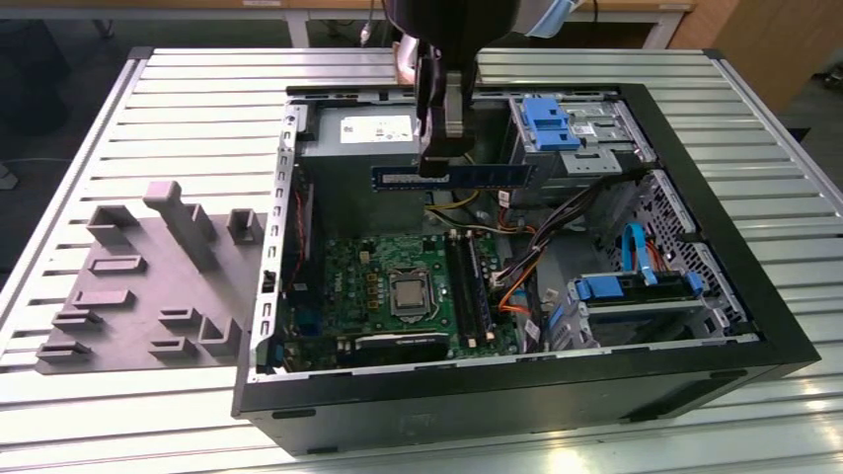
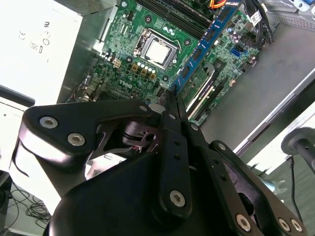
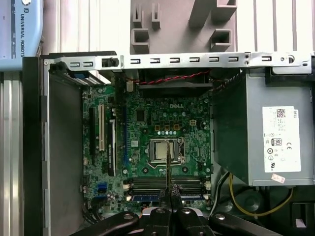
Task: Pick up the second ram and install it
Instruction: 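Pick up the second ram and move it above second insertion slot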
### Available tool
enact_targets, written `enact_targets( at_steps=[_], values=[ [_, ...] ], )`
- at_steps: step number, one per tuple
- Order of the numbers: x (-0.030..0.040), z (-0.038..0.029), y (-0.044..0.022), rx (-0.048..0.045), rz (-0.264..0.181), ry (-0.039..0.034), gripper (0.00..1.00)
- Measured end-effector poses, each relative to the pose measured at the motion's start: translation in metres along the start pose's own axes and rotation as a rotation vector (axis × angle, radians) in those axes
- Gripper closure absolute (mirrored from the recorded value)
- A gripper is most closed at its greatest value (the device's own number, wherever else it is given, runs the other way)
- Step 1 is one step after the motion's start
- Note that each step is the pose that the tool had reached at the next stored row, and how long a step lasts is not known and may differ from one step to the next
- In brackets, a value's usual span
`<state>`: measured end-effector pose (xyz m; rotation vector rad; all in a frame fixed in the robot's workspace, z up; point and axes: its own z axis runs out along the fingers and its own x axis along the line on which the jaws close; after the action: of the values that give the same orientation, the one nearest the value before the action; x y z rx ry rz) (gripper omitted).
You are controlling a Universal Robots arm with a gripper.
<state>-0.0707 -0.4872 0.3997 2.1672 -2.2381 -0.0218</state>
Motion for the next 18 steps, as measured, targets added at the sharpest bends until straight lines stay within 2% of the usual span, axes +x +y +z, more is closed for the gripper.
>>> enact_targets(
  at_steps=[18],
  values=[
    [0.0,0.0071,-0.0002,0.0,0.0,-0.0001,0.89]
  ],
)
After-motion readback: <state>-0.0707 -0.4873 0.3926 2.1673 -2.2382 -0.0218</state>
